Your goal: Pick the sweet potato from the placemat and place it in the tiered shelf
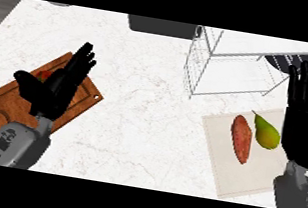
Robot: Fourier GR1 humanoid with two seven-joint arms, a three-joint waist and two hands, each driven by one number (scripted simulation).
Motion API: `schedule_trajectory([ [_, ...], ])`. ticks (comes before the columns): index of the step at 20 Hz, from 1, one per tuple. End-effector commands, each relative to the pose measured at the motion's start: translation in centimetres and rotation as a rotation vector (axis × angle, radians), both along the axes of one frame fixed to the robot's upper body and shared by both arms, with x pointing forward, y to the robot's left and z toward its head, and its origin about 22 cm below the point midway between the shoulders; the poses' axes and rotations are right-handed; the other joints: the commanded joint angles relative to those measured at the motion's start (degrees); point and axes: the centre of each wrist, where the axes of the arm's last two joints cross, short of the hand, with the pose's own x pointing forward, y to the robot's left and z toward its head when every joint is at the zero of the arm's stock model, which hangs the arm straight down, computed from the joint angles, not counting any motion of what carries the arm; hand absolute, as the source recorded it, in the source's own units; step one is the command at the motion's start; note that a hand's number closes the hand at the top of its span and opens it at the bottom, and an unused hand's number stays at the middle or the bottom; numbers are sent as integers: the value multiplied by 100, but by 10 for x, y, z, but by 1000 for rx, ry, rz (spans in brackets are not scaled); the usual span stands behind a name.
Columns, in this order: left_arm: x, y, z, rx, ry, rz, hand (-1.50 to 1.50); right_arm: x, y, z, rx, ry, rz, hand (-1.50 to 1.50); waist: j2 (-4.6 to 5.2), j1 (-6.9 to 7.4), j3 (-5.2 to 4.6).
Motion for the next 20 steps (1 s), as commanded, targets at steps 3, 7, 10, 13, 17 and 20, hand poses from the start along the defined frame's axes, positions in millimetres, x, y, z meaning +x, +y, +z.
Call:
schedule_trajectory([
  [3, -21, 37, -32, 45, 172, 146, 0, -25, -87, -11, -267, 104, -131, 150, 102, -68, 16],
  [7, -38, 59, -56, 42, 331, 215, 0, -60, -179, -32, -754, 497, -389, 150, 431, -162, -107],
  [10, -50, 62, -66, 25, 428, 194, 0, -75, -211, -65, -542, 699, -433, 150, 177, 93, 28],
  [13, -41, 48, -78, 9, 448, 182, 0, -70, -231, -85, -507, 597, -296, -150, 138, 56, 24],
  [17, -31, 65, -62, 28, 445, 199, 0, -77, -255, -53, -617, 544, -106, -150, 108, -3, 17],
  [20, -46, 77, -64, 29, 461, 216, 0, -79, -238, -46, -657, 583, 12, -150, 88, -10, 9],
])
